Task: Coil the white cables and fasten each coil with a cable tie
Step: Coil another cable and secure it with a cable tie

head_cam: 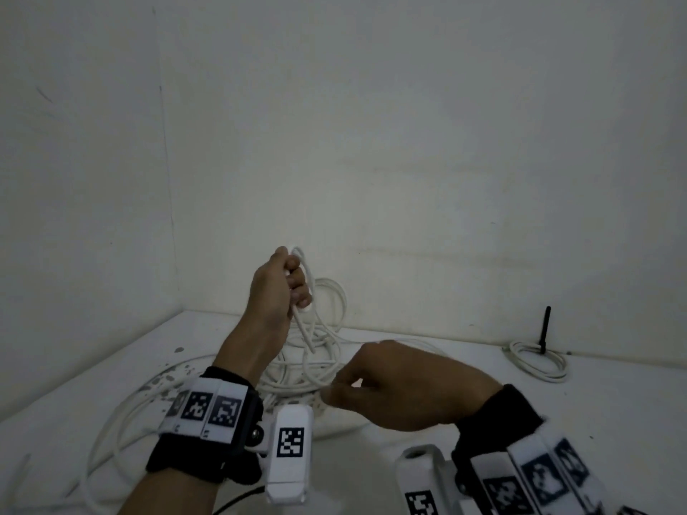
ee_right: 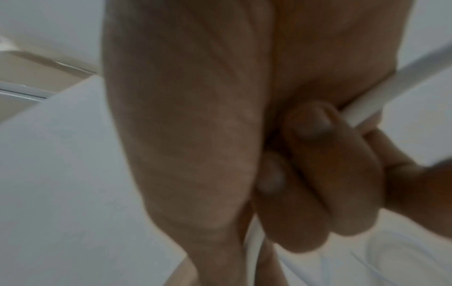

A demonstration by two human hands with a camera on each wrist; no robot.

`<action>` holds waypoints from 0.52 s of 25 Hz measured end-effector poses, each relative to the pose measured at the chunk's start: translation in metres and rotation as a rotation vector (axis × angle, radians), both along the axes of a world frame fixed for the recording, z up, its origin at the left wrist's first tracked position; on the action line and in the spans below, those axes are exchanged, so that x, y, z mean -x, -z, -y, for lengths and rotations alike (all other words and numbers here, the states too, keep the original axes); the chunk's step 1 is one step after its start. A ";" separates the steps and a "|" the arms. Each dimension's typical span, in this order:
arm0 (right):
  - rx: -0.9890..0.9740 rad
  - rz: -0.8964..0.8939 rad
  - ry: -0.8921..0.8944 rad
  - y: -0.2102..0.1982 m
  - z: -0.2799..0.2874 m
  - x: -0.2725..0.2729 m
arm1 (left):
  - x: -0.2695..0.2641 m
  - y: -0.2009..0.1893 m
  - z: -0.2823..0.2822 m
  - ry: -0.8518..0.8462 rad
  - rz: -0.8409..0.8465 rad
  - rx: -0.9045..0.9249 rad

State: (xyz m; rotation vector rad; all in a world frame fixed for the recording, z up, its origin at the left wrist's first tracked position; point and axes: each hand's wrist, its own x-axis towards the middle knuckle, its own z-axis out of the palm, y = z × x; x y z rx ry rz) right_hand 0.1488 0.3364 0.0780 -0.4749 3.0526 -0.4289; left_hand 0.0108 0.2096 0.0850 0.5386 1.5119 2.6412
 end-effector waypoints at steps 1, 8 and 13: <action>0.016 -0.028 -0.020 -0.008 0.005 -0.007 | -0.005 0.001 -0.006 0.036 -0.011 0.035; 0.162 -0.500 0.166 -0.021 -0.003 -0.004 | -0.041 0.003 -0.023 0.156 -0.216 0.546; 0.327 -0.804 0.459 -0.021 -0.033 0.003 | -0.039 0.008 -0.021 0.438 -0.082 0.489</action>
